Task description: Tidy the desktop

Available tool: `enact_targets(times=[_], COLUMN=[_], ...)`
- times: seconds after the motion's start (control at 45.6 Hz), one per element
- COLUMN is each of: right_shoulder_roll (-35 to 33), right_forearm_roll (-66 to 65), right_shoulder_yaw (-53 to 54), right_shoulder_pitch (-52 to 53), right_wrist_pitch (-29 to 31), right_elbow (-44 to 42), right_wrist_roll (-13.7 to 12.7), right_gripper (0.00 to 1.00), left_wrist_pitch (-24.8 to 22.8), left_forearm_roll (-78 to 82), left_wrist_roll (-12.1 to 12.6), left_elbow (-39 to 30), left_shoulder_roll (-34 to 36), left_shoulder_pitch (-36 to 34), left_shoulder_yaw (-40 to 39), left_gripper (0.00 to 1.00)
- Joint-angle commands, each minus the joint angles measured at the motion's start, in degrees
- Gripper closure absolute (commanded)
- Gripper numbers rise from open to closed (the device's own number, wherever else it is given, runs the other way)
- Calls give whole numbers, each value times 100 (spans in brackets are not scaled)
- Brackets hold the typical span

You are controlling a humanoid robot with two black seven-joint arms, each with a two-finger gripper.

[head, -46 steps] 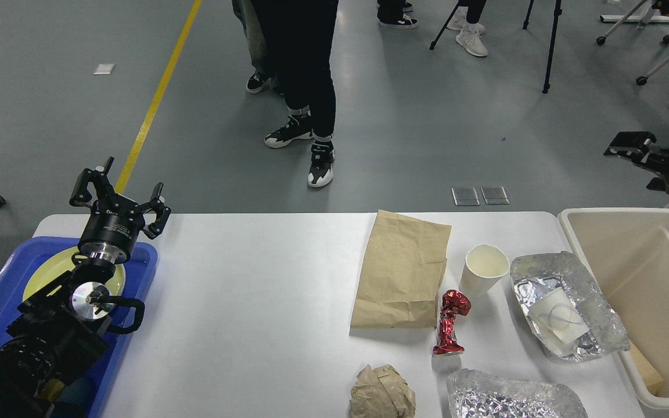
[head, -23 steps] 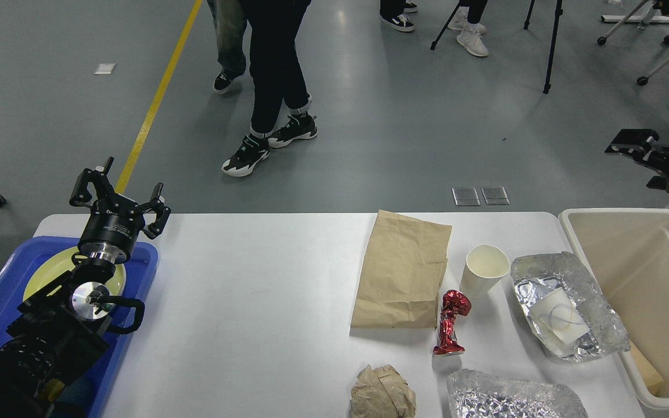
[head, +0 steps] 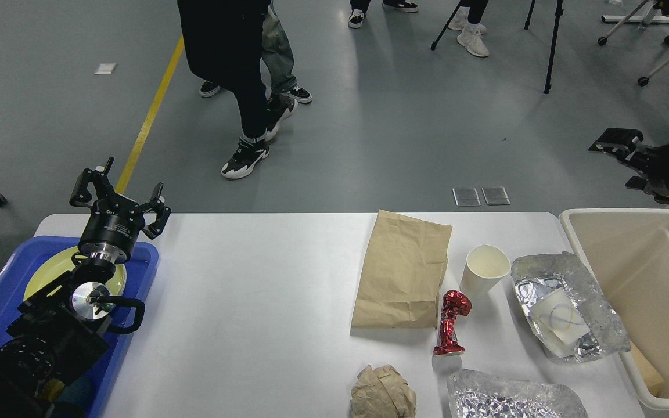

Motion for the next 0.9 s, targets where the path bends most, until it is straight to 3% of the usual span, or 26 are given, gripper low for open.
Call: enact_targets(times=[0.0,0.175,0.438,0.723,0.877], right_shoulder_roll=[89,642,1144,1416,1443], right_forearm_roll=[-328,-566,-619,-672,-681], right_shoulder_yaw=[12,20,258,249,223], right_shoulder_pitch=[-217,-33,759,794,925], right_wrist_pitch=[15,181,1587,1676,1755], right_elbow=[-18,25,52,87,535], right_wrist_roll=[23,23,23,-12,-30], right_gripper=[0,0,0,0,0], left_wrist_pitch=[-1,-10,-1,-1,-1], left_forearm_roll=[0,0,0,0,0], left_wrist_roll=[-2,-2,-2,-2,-2], left_elbow=[0,0,0,0,0], left_shoulder_roll=[-1,-1,-1,7,7], left_shoulder_pitch=[0,0,0,0,0], left_shoulder_yaw=[0,0,0,0,0], left_gripper=[4,4,4,4,4])
